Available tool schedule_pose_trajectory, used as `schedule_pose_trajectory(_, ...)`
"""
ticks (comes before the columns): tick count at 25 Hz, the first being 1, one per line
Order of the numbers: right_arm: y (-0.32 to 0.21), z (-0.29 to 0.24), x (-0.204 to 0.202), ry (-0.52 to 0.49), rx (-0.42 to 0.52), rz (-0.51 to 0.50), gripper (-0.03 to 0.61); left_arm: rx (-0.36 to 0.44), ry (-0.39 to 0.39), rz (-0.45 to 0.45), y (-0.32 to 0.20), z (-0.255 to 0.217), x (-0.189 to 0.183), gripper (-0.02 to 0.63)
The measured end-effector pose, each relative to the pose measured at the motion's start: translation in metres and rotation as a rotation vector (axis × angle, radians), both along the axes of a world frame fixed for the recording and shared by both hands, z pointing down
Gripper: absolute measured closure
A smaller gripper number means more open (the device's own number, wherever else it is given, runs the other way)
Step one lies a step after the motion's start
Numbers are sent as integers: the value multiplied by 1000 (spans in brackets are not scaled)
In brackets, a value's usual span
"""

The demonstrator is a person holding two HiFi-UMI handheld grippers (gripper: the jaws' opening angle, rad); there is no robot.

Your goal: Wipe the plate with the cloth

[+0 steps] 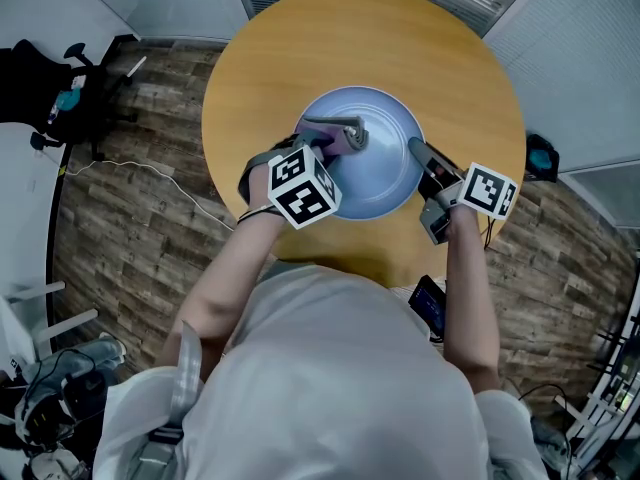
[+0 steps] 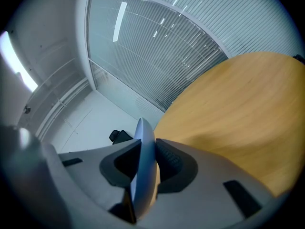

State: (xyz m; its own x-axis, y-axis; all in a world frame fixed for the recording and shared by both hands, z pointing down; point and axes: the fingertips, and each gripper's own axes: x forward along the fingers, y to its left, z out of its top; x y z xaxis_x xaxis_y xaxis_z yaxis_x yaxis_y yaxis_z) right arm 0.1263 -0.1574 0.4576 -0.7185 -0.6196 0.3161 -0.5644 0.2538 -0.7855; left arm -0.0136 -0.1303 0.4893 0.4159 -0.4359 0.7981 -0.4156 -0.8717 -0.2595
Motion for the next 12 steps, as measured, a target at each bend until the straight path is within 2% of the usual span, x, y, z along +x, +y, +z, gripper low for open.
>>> schedule_pose_trajectory(3, -3, -5, -7, -36, 21, -12, 491, 3, 6, 6, -1, -2, 4, 543)
schedule_pose_trajectory(12, -4, -3, -7, -28, 13, -2, 491, 18, 5, 80, 8, -7, 34, 544)
